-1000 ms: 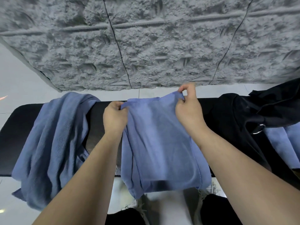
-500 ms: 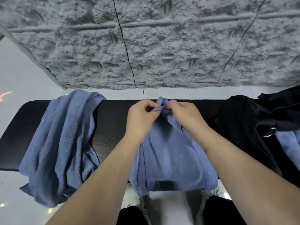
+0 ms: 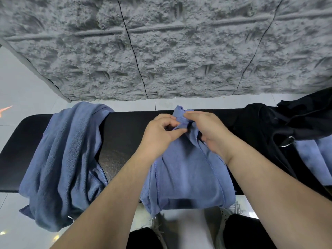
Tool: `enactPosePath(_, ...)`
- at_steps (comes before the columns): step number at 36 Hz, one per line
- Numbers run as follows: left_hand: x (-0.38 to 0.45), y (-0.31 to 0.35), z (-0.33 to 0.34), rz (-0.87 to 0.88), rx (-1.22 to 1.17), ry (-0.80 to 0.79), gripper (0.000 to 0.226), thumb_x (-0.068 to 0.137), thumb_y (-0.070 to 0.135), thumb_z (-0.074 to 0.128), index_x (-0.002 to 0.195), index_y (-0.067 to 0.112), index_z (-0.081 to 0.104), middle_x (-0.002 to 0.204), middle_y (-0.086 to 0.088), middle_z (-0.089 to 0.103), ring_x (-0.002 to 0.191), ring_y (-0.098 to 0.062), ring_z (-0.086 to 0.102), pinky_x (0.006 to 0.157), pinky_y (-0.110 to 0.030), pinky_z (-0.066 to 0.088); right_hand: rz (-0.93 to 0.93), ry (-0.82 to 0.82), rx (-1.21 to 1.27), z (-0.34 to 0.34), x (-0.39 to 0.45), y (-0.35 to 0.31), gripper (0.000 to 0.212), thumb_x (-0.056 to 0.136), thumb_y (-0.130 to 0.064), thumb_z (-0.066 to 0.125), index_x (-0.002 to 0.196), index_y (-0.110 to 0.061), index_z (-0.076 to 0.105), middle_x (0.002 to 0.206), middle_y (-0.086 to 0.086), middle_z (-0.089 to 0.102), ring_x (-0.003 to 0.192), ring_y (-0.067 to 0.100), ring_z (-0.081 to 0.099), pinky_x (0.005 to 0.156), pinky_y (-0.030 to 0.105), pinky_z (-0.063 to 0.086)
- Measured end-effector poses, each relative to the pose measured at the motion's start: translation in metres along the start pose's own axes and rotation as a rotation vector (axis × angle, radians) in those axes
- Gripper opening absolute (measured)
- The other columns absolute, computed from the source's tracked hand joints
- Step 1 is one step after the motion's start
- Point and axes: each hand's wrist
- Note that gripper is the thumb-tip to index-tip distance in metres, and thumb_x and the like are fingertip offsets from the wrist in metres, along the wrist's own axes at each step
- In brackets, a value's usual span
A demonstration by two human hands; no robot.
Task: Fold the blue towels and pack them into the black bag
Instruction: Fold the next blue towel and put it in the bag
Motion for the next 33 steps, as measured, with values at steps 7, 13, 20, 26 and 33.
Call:
enactPosePath(7, -0.002, 0.013, 0.004, -0.035, -0.033, -0.028, 0.009, 0.081, 0.011, 0.079, 0.078, 0.017, 0.075, 0.084, 0.009, 0.065, 0.073, 0.007, 0.058, 0.069, -0.009, 0.041, -0.046, -0.029, -0.106, -0.003, 0.003, 0.003, 0.022, 0.094, -0.017, 0.059, 0.094, -0.003, 0.075, 0.085, 0.010, 0.075, 0.071, 0.010, 0.065, 0.058, 0.016, 0.046)
enactPosePath(13, 0.001, 0.012, -0.006, -0.138, -0.106, 0.143, 0.004, 0.081, 0.017, 0.080, 0.077, 0.016, 0.077, 0.083, 0.001, 0.072, 0.072, -0.005, 0.060, 0.071, -0.030, 0.049, -0.042, 0.058, -0.107, -0.006, 0.002, 0.003, 0.021, 0.092, -0.025, 0.065, 0.086, -0.008, 0.075, 0.070, -0.002, 0.071, 0.063, 0.007, 0.060, 0.059, 0.015, 0.044)
enactPosePath(20, -0.012, 0.012, -0.042, -0.217, -0.117, 0.304, 0.005, 0.086, 0.019, 0.075, 0.082, 0.020, 0.079, 0.083, -0.003, 0.077, 0.084, -0.022, 0.073, 0.080, -0.044, 0.059, -0.256, 0.181, -0.251, -0.025, -0.005, 0.007, 0.026, 0.093, -0.012, 0.055, 0.095, -0.027, 0.076, 0.104, -0.005, 0.075, 0.105, 0.014, 0.068, 0.101, 0.032, 0.051)
enactPosePath(26, -0.028, 0.018, -0.067, -0.227, -0.215, 0.461, 0.010, 0.090, 0.017, 0.071, 0.083, 0.023, 0.067, 0.066, 0.020, 0.068, 0.064, 0.003, 0.061, 0.059, -0.015, 0.050, -0.348, 0.271, -0.188, -0.045, -0.023, 0.007, 0.030, 0.095, -0.008, 0.052, 0.100, -0.026, 0.076, 0.097, -0.016, 0.072, 0.097, 0.002, 0.066, 0.098, 0.026, 0.052)
enactPosePath(33, -0.057, 0.042, -0.106, -0.200, -0.140, 0.437, 0.004, 0.089, 0.022, 0.073, 0.085, 0.020, 0.074, 0.084, -0.002, 0.074, 0.083, -0.022, 0.069, 0.075, -0.038, 0.055, -0.417, 0.275, -0.159, -0.068, -0.054, 0.004, 0.027, 0.096, -0.010, 0.056, 0.107, -0.024, 0.075, 0.106, -0.015, 0.070, 0.103, 0.000, 0.061, 0.084, 0.009, 0.044)
Point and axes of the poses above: each hand's wrist, its own x-axis towards the middle knuckle, its own z-axis out of the palm, y = z × x
